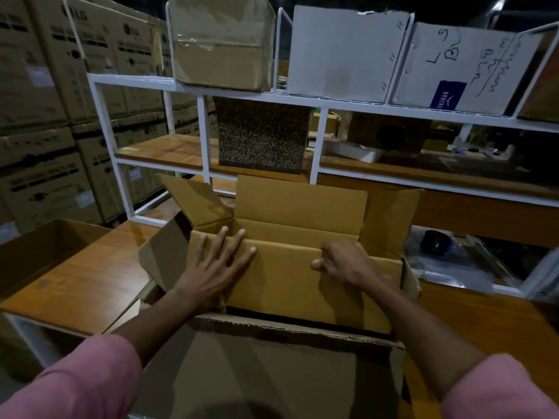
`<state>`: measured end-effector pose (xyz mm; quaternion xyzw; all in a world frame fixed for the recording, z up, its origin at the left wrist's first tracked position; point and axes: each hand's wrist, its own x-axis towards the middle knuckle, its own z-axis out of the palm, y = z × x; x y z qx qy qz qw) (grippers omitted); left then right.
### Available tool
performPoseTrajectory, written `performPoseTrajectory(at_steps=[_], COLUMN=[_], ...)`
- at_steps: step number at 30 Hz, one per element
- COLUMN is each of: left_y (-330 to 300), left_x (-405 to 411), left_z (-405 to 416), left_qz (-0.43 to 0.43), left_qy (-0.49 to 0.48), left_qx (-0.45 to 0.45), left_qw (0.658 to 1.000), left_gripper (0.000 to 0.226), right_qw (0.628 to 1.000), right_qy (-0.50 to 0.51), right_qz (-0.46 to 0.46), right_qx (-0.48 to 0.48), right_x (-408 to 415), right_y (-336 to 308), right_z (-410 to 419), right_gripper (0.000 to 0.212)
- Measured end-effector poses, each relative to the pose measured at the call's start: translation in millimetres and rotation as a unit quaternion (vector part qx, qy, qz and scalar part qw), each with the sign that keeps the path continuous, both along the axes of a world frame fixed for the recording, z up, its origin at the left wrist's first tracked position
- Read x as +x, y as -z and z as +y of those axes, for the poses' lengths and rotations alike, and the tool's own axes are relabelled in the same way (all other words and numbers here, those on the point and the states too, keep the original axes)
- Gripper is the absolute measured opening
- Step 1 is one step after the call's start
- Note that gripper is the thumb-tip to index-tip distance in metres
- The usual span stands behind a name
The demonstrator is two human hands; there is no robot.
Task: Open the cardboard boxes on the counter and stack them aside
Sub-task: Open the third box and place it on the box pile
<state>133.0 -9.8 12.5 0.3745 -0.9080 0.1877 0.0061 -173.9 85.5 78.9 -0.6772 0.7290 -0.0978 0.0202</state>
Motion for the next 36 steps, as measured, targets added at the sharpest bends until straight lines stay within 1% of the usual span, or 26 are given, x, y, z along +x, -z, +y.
performPoseTrajectory(at_steps=[3, 7, 9, 13, 16, 21, 25, 27, 30, 33, 36], left_y=[-1, 1, 3, 5, 2, -19, -40, -48, -59, -66, -69], left_x=[-4, -12, -16, -21, -22, -28, -28, -24, -15, -3, 9], left_z=[2, 7, 9, 11, 13, 12, 13, 13, 13, 12, 16], left_qz=[-0.015, -0.004, 0.01, 0.036, 0.037, -0.01, -0.059, -0.08, -0.105, -0.088, -0.065], left_qy=[-0.007, -0.037, -0.052, -0.079, -0.078, -0.053, -0.053, -0.047, -0.041, -0.037, -0.029], left_qx=[-0.006, 0.019, 0.03, 0.057, 0.085, 0.176, 0.248, 0.274, 0.322, 0.374, 0.396], left_qw=[1.0, 0.999, 0.998, 0.995, 0.993, 0.983, 0.965, 0.957, 0.94, 0.922, 0.915], left_gripper=[0.162, 0.161, 0.154, 0.135, 0.133, 0.128, 0.14, 0.139, 0.13, 0.117, 0.106], right_qw=[1.0, 1.0, 1.0, 1.0, 1.0, 0.997, 0.996, 0.996, 0.991, 0.986, 0.981], right_qy=[0.008, 0.014, 0.01, 0.004, 0.008, 0.043, 0.048, 0.045, 0.033, 0.025, 0.016], right_qz=[-0.006, -0.015, -0.013, -0.016, -0.03, -0.064, -0.065, -0.064, -0.064, -0.073, -0.081], right_qx=[-0.012, -0.02, -0.012, -0.011, -0.004, 0.025, 0.029, 0.049, 0.11, 0.147, 0.178], right_x=[-2, 1, 3, 7, 5, -4, -5, -2, 4, 11, 20], right_y=[2, 2, 4, 7, 6, 10, 13, 13, 13, 14, 11], right_z=[-2, -5, -7, -10, -11, -9, -5, -2, 2, 4, 5], right_gripper=[0.027, 0.031, 0.028, 0.031, 0.035, 0.042, 0.05, 0.055, 0.056, 0.056, 0.061])
